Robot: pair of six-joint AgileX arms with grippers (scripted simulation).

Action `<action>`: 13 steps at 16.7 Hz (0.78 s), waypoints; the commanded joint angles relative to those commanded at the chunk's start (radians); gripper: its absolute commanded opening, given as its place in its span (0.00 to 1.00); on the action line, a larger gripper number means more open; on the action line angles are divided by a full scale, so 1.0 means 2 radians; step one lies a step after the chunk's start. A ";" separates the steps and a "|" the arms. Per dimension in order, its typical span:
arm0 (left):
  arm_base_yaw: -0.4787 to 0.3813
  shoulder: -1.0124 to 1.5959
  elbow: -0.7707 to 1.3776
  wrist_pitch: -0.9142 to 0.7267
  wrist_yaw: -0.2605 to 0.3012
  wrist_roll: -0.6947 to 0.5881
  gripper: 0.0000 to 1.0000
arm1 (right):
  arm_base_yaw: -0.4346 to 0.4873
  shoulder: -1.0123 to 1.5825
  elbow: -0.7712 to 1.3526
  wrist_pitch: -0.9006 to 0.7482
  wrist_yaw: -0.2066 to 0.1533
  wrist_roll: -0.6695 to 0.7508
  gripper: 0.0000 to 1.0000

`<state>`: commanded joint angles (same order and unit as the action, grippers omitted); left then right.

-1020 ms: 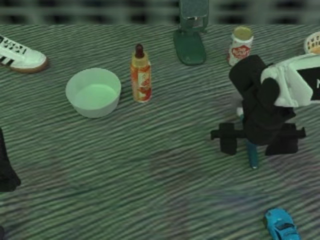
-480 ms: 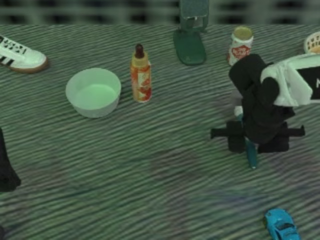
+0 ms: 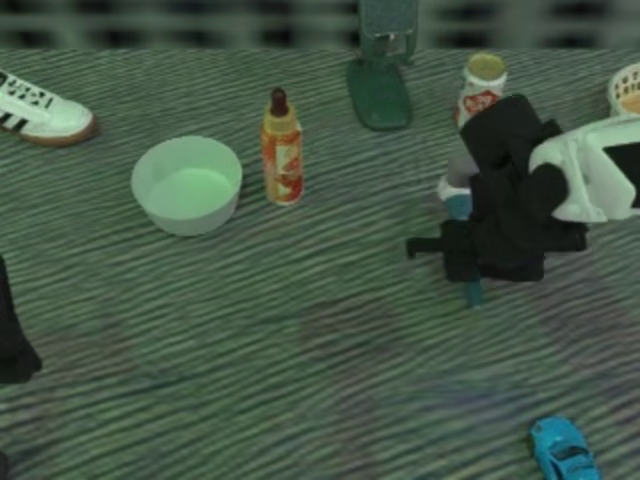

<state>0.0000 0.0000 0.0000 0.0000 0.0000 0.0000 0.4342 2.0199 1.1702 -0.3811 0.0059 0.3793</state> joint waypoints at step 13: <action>0.000 0.000 0.000 0.000 0.000 0.000 1.00 | -0.002 -0.130 -0.153 0.548 -0.146 -0.150 0.00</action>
<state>0.0000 0.0000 0.0000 0.0000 0.0000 0.0000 0.4302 1.7598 0.8645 0.7154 -0.2854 0.0792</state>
